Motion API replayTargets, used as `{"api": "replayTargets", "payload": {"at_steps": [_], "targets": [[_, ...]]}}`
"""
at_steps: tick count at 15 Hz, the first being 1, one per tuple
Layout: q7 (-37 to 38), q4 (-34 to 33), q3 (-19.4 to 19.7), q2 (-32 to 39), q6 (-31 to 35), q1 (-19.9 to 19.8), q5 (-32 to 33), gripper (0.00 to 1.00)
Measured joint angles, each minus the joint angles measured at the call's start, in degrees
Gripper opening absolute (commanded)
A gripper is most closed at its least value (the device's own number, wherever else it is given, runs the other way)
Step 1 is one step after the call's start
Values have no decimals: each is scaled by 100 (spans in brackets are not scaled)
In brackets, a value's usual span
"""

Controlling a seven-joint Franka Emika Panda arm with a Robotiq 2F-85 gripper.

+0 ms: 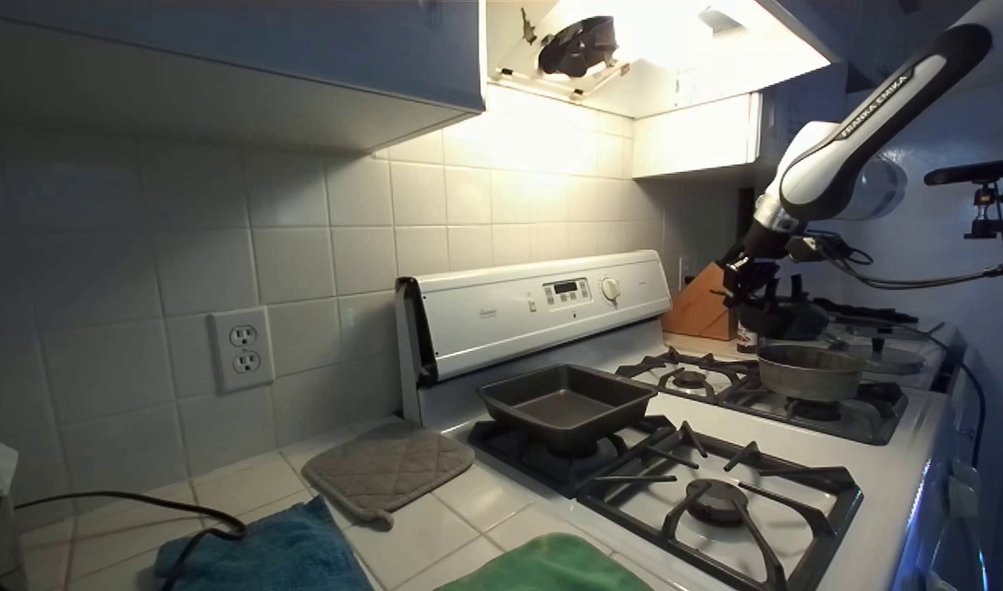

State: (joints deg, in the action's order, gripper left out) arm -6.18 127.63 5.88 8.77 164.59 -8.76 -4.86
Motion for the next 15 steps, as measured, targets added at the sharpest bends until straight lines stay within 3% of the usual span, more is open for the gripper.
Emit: {"api": "replayTargets", "payload": {"at_steps": [9,15], "targets": [[-1015,823,-207,-604,1124,-53,-905,6],[-1812,1056,-325,-918,1308,-48,-1814,6]]}}
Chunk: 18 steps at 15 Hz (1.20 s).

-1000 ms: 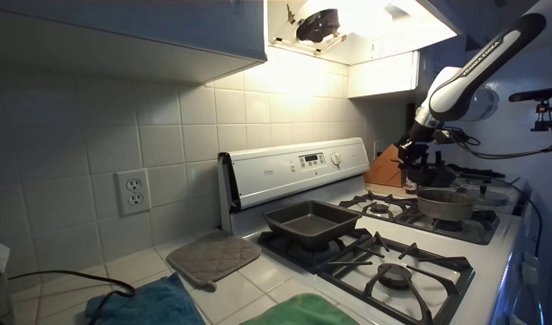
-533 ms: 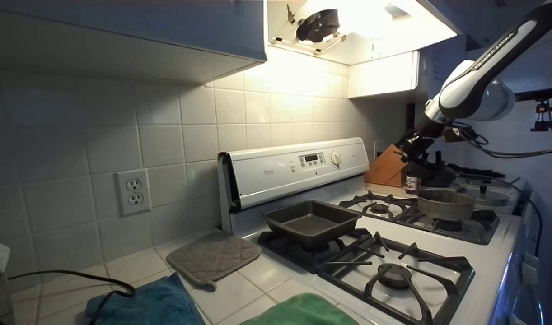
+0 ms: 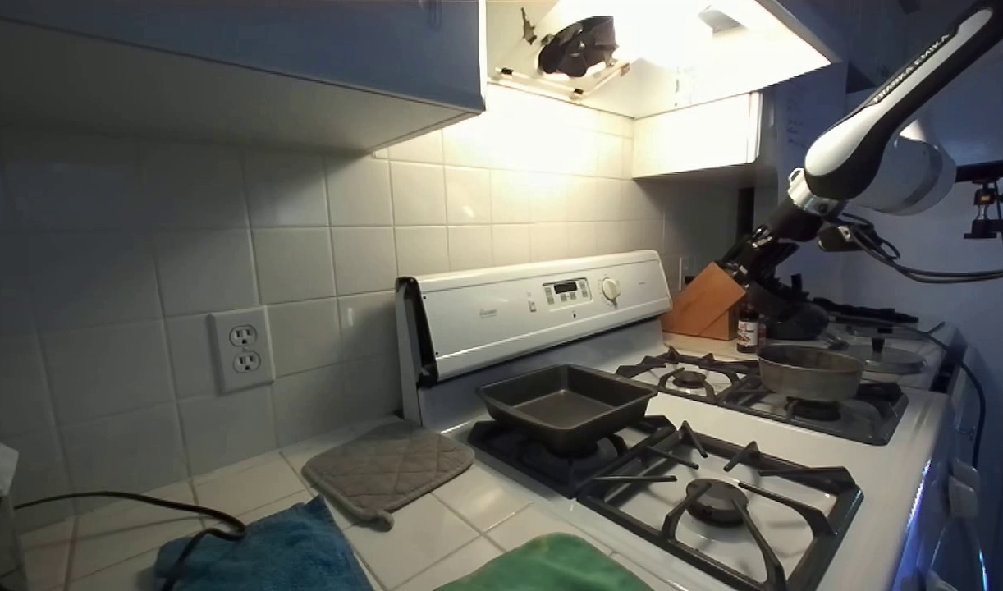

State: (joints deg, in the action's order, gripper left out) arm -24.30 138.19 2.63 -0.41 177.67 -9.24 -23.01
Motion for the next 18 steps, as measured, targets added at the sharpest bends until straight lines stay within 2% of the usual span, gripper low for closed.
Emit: {"api": "replayTargets", "payload": {"at_steps": [18], "targets": [[-2647,-3,107,-390,39,120,-2872,6]]}}
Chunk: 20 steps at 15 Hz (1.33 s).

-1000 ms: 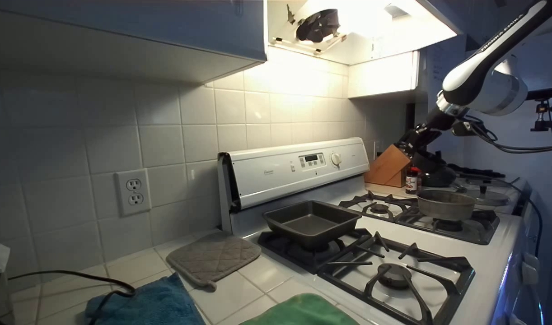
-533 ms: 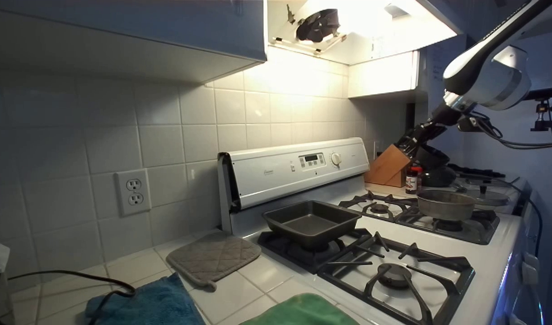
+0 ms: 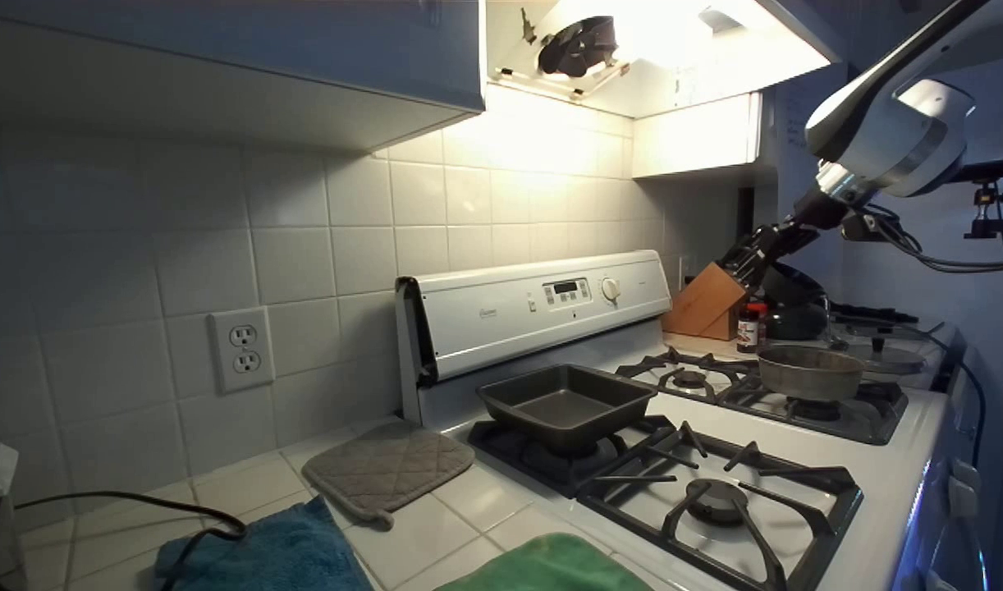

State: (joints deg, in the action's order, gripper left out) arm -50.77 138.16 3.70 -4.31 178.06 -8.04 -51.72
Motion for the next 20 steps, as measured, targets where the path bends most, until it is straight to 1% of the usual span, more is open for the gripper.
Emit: {"api": "replayTargets", "payload": {"at_steps": [6,11,20], "targets": [[-782,-64,8,-46,1,36,-857,6],[-1303,-138,8,-46,1,53,-1445,6],[-2425,-431,5,-44,2,87,-2692,6]]}}
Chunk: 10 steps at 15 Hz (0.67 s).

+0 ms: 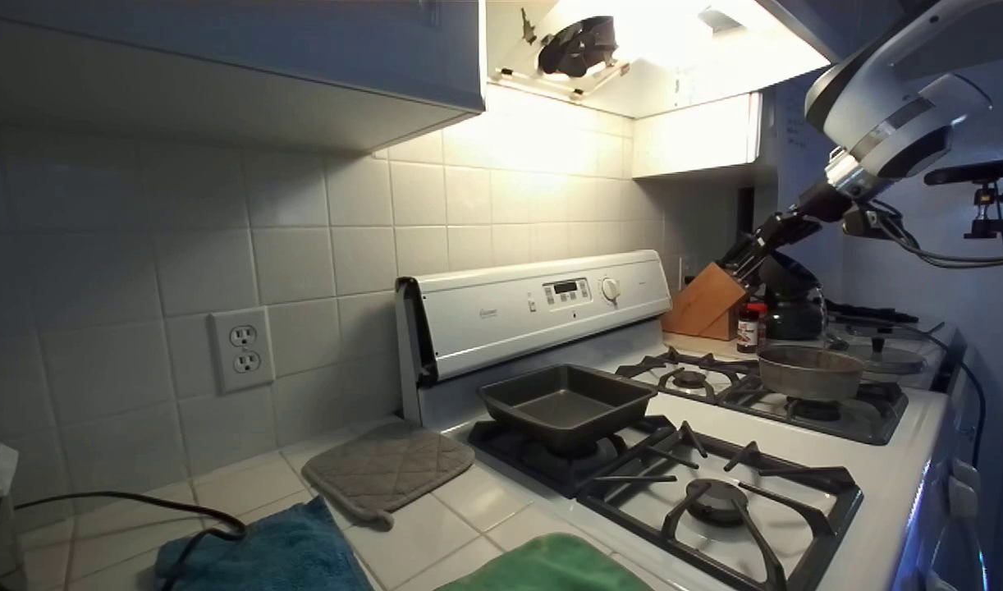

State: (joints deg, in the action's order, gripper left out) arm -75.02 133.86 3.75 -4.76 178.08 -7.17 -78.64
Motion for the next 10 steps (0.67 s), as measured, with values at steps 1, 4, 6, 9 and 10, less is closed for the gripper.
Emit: {"api": "replayTargets", "payload": {"at_steps": [1,4,6,9,10], "targets": [[-137,-30,0,0,0,0,-144,6],[-586,-122,-1,1,0,1,-611,6],[-912,-190,-1,1,0,1,-939,6],[-1436,-289,-1,1,0,0,-1452,6],[-1615,-317,-1,1,0,0,-1624,6]]}}
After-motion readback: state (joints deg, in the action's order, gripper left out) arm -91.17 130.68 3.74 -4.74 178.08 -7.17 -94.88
